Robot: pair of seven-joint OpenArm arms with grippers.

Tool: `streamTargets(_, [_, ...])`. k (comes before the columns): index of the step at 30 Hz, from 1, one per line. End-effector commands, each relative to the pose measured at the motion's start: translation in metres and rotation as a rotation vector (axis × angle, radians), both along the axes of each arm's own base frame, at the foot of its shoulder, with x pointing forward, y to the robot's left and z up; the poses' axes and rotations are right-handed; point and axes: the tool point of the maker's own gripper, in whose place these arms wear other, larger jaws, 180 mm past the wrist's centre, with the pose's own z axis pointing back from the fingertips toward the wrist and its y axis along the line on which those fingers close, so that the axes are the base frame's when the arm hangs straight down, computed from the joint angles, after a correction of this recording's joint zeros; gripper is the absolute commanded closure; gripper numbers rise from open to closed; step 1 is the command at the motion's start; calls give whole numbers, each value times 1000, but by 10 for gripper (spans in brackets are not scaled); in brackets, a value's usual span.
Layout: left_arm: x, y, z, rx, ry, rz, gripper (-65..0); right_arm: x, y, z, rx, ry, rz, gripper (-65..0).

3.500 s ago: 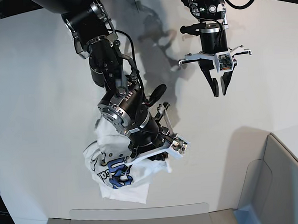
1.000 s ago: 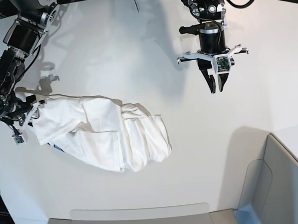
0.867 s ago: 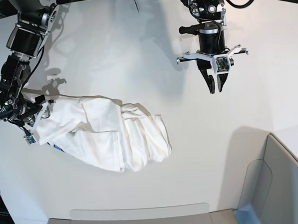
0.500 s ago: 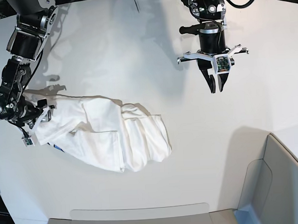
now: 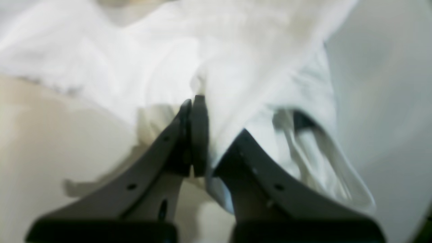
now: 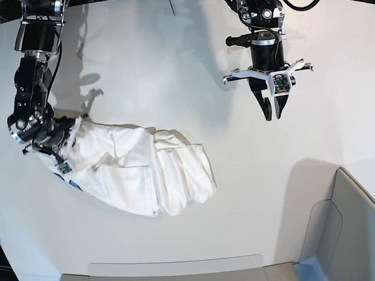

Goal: Layout the t-shirt on the table in an organized manner, then fold the t-shirt properly
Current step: 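Drag the grasped t-shirt with the right gripper to spread it out, then grasp the opposite end of the t-shirt with the left gripper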

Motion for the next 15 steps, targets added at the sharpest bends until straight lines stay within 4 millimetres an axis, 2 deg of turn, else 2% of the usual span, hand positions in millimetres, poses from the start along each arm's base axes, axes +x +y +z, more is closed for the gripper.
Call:
streamTargets(1, [1,1,11,7,-38,4,-128,1,12,13,-2,-43,46,0])
streamTargets(6, [1,1,11,5,-38,4,-128,-60,46,12,-35,-35,174,0])
streamTargets(9, [1,1,11,5,-38,4,-128,-98,45,4,-63,17,209,0])
streamTargets(15, [1,1,10,9,-35,2,-128,-173,29,-34,-91,225,224,0])
